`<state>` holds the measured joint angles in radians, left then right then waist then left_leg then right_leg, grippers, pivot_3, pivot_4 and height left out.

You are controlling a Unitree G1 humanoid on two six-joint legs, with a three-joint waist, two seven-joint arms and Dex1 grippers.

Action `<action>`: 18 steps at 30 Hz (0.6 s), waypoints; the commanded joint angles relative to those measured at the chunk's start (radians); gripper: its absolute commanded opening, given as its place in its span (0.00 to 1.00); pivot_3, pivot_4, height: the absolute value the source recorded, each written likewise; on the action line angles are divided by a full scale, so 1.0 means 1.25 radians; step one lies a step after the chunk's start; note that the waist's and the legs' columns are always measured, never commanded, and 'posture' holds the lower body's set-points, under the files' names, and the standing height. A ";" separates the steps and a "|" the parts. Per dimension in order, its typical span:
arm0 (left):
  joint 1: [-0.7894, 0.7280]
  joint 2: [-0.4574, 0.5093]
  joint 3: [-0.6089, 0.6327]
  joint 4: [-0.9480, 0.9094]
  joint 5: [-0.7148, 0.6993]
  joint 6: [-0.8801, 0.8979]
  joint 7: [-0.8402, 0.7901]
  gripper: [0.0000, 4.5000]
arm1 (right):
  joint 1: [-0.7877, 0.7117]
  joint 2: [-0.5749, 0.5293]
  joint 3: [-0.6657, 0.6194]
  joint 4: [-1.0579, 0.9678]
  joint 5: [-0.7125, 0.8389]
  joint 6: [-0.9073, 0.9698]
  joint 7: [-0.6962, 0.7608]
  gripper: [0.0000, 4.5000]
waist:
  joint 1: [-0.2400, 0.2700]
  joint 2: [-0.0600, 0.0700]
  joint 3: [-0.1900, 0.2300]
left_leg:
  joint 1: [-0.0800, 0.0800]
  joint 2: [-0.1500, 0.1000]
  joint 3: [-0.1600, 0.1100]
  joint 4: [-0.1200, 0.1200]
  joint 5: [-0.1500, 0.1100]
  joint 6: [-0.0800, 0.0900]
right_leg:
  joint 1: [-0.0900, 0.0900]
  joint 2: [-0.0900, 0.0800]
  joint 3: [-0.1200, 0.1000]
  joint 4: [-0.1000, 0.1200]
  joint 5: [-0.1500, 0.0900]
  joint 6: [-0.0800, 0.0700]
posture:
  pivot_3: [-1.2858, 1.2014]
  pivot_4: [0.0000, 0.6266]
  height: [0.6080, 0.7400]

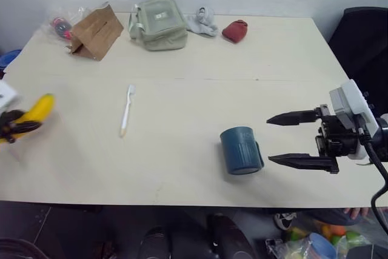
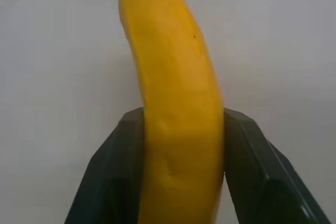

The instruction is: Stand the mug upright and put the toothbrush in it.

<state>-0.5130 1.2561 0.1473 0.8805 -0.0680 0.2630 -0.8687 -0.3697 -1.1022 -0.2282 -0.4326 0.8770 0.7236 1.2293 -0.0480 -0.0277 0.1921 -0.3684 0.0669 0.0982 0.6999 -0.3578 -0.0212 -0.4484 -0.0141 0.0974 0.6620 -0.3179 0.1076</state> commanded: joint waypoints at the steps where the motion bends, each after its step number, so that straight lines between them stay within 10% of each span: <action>1: 0.010 -0.012 0.048 0.003 -0.017 0.012 0.048 0.38 | -0.045 0.010 0.031 0.019 -0.015 -0.021 0.021 1.00 | 0.012 -0.001 -0.001 | -0.001 0.000 0.002 0.000 0.000 0.000 | 0.000 -0.001 -0.002 0.000 0.000 0.000 | 0.52 0.24 1.00; 5: 0.015 -0.037 0.077 -0.016 -0.027 0.025 0.092 0.38 | -0.081 0.016 0.050 0.030 -0.017 -0.012 0.025 1.00 | 0.019 -0.001 -0.001 | -0.001 -0.002 0.003 0.000 0.000 0.000 | 0.000 -0.008 -0.013 0.000 0.000 -0.001 | 0.52 0.24 1.00; 14: -0.029 -0.077 0.086 -0.023 -0.034 0.038 0.103 1.00 | -0.052 0.016 0.033 0.014 -0.022 0.001 0.000 1.00 | 0.013 -0.003 -0.002 | -0.001 -0.003 0.005 0.000 -0.001 -0.002 | 0.000 -0.012 -0.031 0.001 0.002 -0.004 | 0.52 0.24 1.00; 18: -0.018 -0.053 0.071 -0.063 -0.018 0.041 0.078 1.00 | -0.017 0.017 -0.007 -0.002 -0.001 0.027 -0.044 1.00 | 0.012 -0.004 -0.002 | -0.001 -0.003 0.006 0.000 -0.001 -0.002 | 0.000 -0.011 -0.031 0.001 0.002 -0.004 | 0.52 0.24 1.00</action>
<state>-0.5325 1.1430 0.2204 0.8403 -0.0905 0.3074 -0.7543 -0.3994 -1.0799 -0.1783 -0.3984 0.8469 0.7435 1.1978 -0.0334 -0.0321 0.1894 -0.3692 0.0638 0.1050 0.7004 -0.3594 -0.0237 -0.4486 -0.0282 0.0585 0.6637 -0.3155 0.1022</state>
